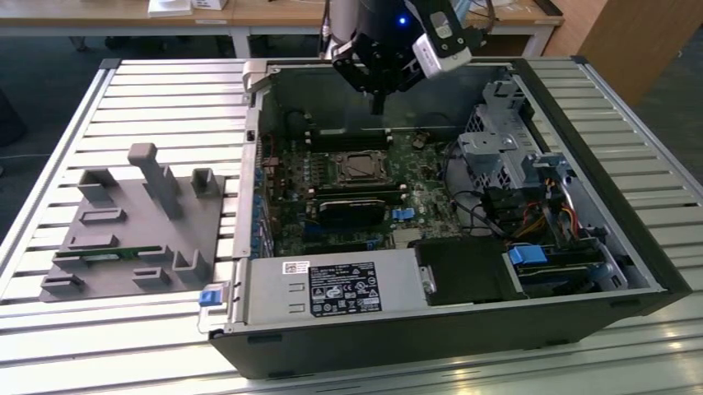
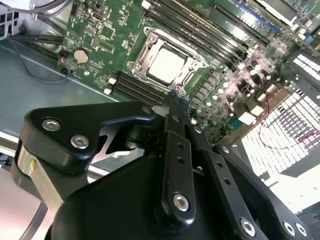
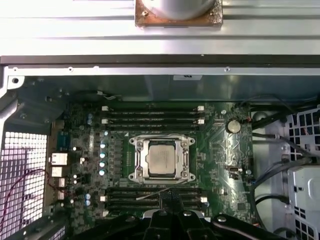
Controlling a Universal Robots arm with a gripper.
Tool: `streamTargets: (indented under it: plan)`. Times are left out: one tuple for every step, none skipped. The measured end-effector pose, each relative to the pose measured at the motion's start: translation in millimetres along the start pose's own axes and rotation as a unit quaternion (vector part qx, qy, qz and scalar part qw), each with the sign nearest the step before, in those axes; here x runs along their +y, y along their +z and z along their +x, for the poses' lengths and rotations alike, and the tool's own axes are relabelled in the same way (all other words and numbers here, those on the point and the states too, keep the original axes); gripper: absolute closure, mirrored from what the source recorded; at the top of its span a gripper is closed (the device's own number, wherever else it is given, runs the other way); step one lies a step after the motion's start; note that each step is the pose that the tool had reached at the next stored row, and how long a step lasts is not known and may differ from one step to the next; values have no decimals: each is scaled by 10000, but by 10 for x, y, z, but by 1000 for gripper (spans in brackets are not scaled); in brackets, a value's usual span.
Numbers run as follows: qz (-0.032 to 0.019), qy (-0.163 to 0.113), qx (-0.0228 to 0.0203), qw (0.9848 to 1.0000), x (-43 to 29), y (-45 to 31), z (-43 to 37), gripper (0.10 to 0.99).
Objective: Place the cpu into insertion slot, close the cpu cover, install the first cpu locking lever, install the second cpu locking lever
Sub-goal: 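Install the second cpu locking lever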
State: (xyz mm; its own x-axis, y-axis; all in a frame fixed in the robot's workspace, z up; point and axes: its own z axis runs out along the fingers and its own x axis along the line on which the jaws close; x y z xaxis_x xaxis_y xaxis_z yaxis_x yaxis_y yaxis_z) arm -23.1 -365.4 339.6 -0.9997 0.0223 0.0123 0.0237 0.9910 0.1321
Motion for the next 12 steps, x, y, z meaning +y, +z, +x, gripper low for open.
streamTargets:
  plan:
    - [2, 0, 1, 10000, -2, 17, 0, 980]
    - [3, 0, 1, 10000, -5, 37, -1, 980]
    - [4, 0, 1, 10000, -7, 54, -1, 980]
    - [5, 0, 1, 10000, -10, 71, -1, 980]
    - [5, 0, 0, 10000, -12, 90, -2, 980]
    - [4, 0, 1, 10000, -14, 105, -2, 980]
    - [4, 0, 0, 10000, -14, 109, -2, 980]
    - [4, 0, 0, 10000, -14, 109, -2, 980]
    - [5, 0, 1, 10000, -15, 109, -2, 980]
    - [5, 0, 1, 10000, -15, 109, -2, 980]
    - [4, 0, 0, 10000, -16, 118, -2, 980]
    - [4, 0, 0, 10000, -20, 133, -2, 980]
